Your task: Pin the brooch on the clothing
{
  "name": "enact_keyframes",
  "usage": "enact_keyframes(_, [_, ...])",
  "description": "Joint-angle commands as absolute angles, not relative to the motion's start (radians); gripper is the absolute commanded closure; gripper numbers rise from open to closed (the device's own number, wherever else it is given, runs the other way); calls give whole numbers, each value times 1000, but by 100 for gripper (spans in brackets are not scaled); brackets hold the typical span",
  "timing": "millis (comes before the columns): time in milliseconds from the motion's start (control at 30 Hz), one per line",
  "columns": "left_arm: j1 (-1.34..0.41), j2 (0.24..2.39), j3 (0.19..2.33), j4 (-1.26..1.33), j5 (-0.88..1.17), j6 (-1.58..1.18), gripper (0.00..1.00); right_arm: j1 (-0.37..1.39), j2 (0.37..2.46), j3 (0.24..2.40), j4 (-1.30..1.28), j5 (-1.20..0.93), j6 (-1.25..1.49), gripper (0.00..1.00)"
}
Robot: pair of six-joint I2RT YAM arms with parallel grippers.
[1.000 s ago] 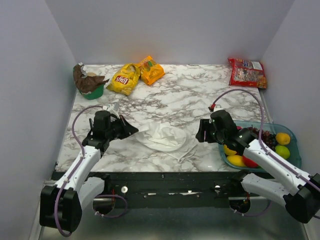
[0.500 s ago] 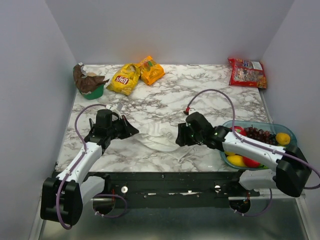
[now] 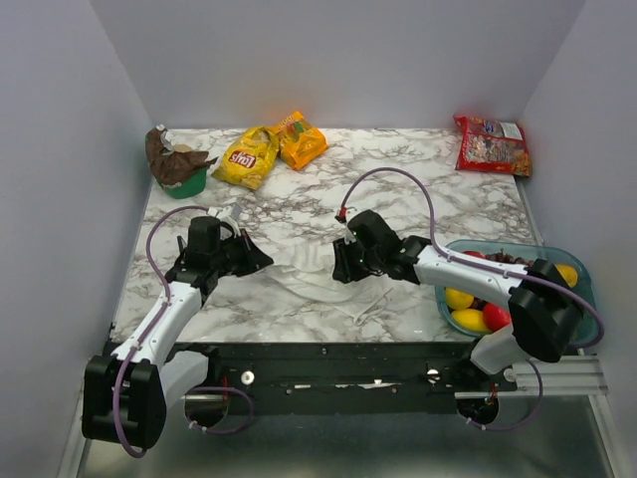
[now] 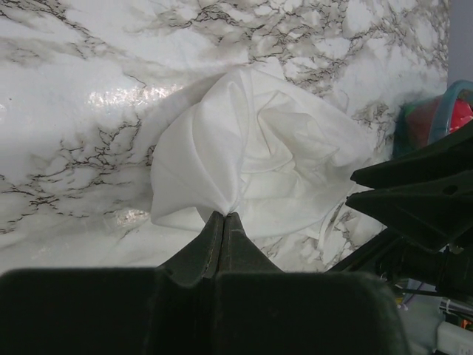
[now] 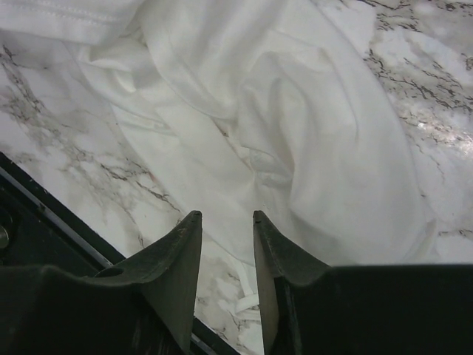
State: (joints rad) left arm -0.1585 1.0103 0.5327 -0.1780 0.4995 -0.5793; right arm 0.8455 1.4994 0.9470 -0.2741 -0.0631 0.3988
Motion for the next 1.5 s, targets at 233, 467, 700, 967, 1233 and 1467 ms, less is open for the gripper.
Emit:
enact_keyframes(233, [-132, 1014, 568, -218, 520, -537, 100, 854, 1618, 1005, -304, -72, 377, 59])
enact_keyframes(467, [-127, 1017, 568, -224, 525, -529, 100, 844, 1643, 1040, -328, -11, 373, 59])
enact_keyframes(700, [-124, 1012, 569, -230, 528, -526, 100, 827, 1677, 1062, -348, -5, 368, 59])
enact_keyframes(967, [-121, 1012, 569, -232, 529, -526, 100, 821, 1674, 1032, -354, 23, 377, 59])
enact_keyframes(1233, [-120, 1008, 569, -235, 531, -523, 100, 807, 1681, 1031, -356, 46, 377, 59])
enact_keyframes(1467, [-118, 1003, 569, -241, 532, -520, 100, 796, 1704, 1046, -356, 48, 379, 57])
